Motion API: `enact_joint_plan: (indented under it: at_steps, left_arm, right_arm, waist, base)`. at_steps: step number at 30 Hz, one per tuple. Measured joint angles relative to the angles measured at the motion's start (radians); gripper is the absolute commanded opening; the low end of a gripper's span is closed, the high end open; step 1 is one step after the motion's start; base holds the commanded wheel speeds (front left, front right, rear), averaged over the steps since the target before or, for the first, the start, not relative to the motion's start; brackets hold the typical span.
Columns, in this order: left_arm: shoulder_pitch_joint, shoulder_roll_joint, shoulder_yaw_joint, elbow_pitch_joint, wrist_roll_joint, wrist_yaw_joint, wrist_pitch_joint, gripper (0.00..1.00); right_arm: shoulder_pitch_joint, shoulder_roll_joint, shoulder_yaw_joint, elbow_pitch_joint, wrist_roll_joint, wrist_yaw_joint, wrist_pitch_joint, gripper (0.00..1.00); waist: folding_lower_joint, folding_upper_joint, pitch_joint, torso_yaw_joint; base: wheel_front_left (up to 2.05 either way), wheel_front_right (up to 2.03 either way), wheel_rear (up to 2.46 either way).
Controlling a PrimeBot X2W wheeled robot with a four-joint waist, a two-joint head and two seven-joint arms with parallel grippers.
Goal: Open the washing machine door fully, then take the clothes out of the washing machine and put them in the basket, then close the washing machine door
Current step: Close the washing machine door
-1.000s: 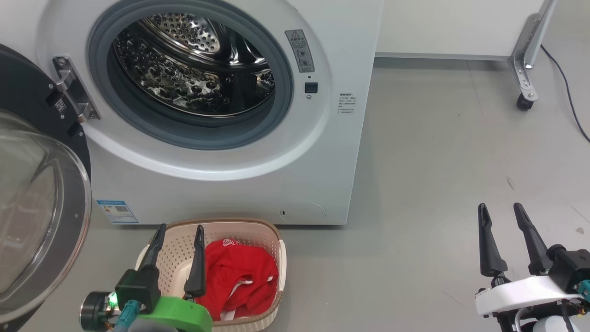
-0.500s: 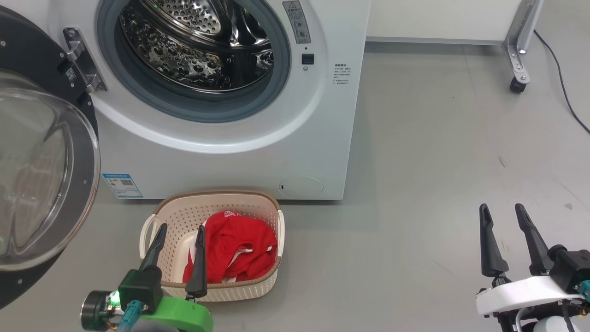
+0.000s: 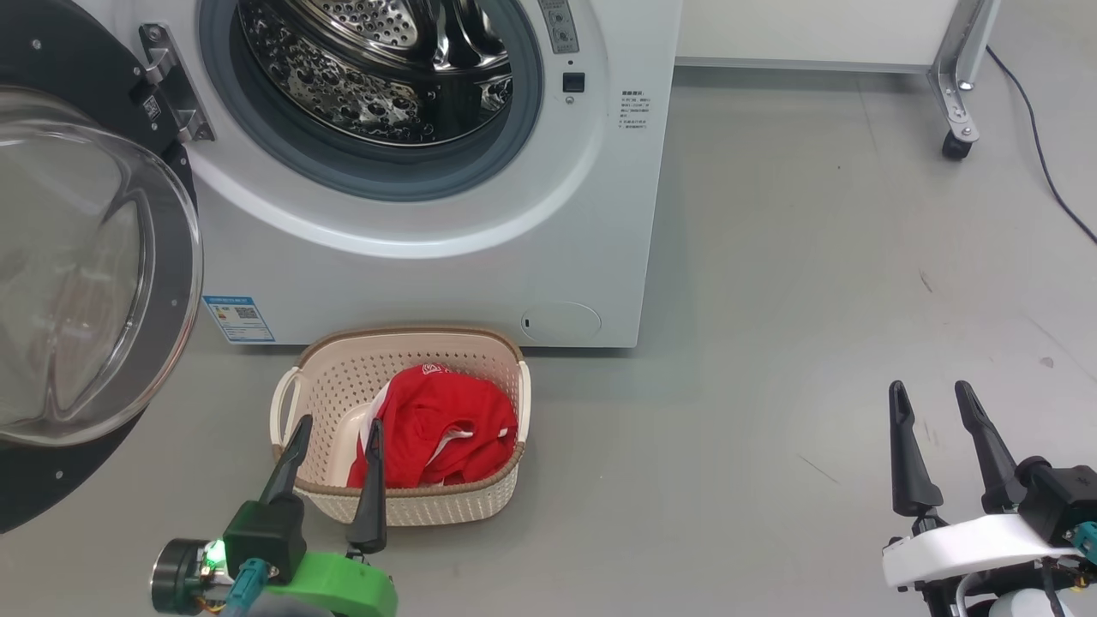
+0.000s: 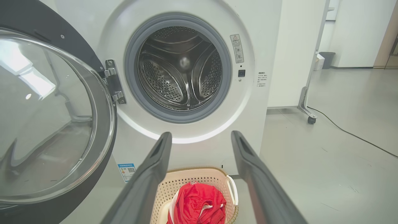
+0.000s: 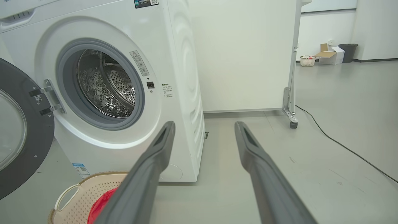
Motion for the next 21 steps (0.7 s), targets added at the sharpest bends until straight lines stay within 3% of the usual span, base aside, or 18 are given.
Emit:
enact_joint_plan:
  at_steps: [21]
  left_arm:
    - [0.001, 0.0, 0.0, -0.001, 0.0, 0.0, 0.0, 1.0]
  right_arm:
    - [0.0, 0.007, -0.001, 0.01, -0.015, 0.009, 0.0, 1.0]
  waist:
    - [0.0, 0.0, -0.005, 0.004]
  base:
    - [-0.16, 0.16, 0.0]
